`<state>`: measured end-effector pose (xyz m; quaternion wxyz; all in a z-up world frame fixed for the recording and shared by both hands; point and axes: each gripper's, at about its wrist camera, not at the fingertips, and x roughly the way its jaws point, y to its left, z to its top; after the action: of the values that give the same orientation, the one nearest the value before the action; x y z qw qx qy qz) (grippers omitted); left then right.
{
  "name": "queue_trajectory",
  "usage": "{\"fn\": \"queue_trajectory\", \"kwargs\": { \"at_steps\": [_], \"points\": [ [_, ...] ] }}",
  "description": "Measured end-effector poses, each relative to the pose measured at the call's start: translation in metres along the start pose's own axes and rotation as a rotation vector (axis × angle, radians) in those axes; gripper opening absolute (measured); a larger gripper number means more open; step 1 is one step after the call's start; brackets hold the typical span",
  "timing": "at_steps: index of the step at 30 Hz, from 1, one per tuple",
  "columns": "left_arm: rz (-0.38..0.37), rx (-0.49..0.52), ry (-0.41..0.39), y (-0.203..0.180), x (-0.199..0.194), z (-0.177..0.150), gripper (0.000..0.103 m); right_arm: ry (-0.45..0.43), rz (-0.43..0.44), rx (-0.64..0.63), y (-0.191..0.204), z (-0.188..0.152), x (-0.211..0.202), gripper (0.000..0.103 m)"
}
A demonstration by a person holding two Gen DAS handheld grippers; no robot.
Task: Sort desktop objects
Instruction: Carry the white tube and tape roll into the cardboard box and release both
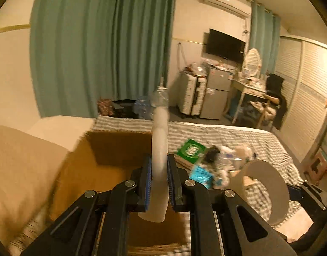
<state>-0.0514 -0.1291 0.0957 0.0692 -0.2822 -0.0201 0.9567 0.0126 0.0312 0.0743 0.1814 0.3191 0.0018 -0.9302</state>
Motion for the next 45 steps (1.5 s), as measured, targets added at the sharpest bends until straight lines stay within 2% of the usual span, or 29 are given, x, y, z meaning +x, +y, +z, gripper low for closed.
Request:
{"fn": "queue_trajectory", "kwargs": {
  "at_steps": [5, 11, 19, 27, 30, 31, 32, 34, 38, 42, 45],
  "points": [
    [0.061, -0.018, 0.012, 0.040, 0.007, 0.000, 0.013, 0.028, 0.037, -0.010, 0.024, 0.004, 0.026, 0.083],
    [0.088, -0.053, 0.078, 0.072, 0.026, -0.027, 0.013, 0.085, 0.091, 0.044, 0.023, -0.002, 0.063, 0.083],
    [0.071, -0.086, 0.155, 0.091, 0.052, -0.053, 0.013, 0.131, 0.136, 0.100, 0.022, 0.001, 0.103, 0.083],
    [0.067, -0.100, 0.165, 0.098, 0.064, -0.056, 0.014, 0.150, 0.181, 0.150, 0.024, 0.009, 0.130, 0.084],
    [0.074, -0.097, 0.166, 0.099, 0.066, -0.057, 0.024, 0.149, 0.184, 0.152, 0.027, 0.012, 0.132, 0.087],
    [0.075, -0.096, 0.166, 0.100, 0.066, -0.057, 0.039, 0.150, 0.179, 0.164, 0.026, 0.012, 0.133, 0.090],
    [0.079, -0.098, 0.163, 0.100, 0.065, -0.056, 0.061, 0.149, 0.174, 0.176, 0.025, 0.013, 0.132, 0.096],
    [0.094, -0.108, 0.143, 0.100, 0.061, -0.056, 0.081, 0.129, 0.183, 0.203, 0.020, 0.014, 0.126, 0.096],
    [0.101, -0.114, 0.130, 0.098, 0.055, -0.054, 0.090, 0.103, 0.157, 0.216, 0.011, 0.015, 0.114, 0.096],
    [0.116, -0.110, 0.131, 0.087, 0.047, -0.052, 0.092, 0.084, 0.132, 0.246, -0.007, 0.012, 0.095, 0.096],
    [0.131, -0.091, 0.110, 0.078, 0.038, -0.051, 0.099, 0.053, 0.072, 0.248, -0.027, 0.002, 0.073, 0.096]
  ]
}}
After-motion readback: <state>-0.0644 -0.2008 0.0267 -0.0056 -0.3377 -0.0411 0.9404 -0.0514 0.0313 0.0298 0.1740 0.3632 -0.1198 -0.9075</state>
